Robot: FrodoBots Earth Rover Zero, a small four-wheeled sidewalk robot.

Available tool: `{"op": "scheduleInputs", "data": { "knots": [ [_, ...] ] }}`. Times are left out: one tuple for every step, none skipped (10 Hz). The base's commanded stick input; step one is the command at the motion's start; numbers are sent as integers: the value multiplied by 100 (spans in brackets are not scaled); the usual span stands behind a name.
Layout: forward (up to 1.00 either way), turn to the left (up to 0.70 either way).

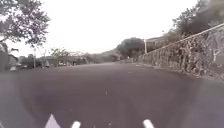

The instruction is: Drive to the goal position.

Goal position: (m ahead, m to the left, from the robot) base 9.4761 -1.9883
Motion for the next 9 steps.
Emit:
{"op": "scheduleInputs", "data": {
  "knots": [
    [50,-50],
    [50,-50],
    [50,-50],
    [50,-50],
    [50,-48],
    [50,-38],
    [50,-28],
    [50,-18],
    [50,-7]
  ]
}}
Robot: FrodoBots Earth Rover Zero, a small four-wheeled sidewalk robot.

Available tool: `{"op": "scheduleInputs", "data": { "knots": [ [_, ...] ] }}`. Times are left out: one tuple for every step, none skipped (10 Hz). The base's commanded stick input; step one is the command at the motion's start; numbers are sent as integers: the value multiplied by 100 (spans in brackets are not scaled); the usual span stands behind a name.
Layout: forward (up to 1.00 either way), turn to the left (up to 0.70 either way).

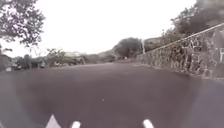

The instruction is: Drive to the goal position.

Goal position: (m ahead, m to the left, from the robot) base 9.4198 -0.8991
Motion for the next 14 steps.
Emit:
{"op": "scheduleInputs", "data": {
  "knots": [
    [50,0],
    [50,0],
    [50,0],
    [50,0],
    [50,0],
    [50,0],
    [50,0],
    [50,0],
    [50,0],
    [50,0],
    [50,0],
    [50,0],
    [50,0],
    [50,0]
  ]
}}
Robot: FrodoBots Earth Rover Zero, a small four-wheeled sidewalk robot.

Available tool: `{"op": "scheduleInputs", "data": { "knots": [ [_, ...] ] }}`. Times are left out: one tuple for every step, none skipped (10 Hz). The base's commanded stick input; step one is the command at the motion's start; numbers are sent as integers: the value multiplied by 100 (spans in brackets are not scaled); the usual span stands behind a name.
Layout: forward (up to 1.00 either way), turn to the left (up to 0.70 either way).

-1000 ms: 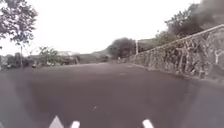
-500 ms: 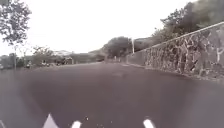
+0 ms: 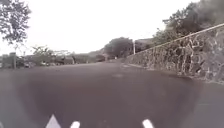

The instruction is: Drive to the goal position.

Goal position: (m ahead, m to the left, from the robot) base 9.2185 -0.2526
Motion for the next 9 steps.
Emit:
{"op": "scheduleInputs", "data": {
  "knots": [
    [50,0],
    [50,0],
    [50,0],
    [50,0],
    [50,0],
    [50,0],
    [50,0],
    [50,0],
    [50,0]
  ]
}}
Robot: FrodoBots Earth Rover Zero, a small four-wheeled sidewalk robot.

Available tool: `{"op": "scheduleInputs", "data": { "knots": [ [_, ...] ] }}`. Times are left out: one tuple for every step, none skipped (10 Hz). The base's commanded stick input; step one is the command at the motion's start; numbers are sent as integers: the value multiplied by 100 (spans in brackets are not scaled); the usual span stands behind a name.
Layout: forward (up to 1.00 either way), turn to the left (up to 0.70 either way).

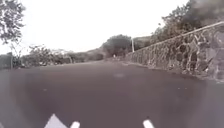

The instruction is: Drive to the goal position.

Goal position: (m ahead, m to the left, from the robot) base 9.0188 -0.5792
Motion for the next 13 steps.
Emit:
{"op": "scheduleInputs", "data": {
  "knots": [
    [50,0],
    [50,0],
    [50,0],
    [50,0],
    [50,0],
    [50,0],
    [50,0],
    [50,0],
    [50,0],
    [50,0],
    [50,0],
    [50,0],
    [50,0]
  ]
}}
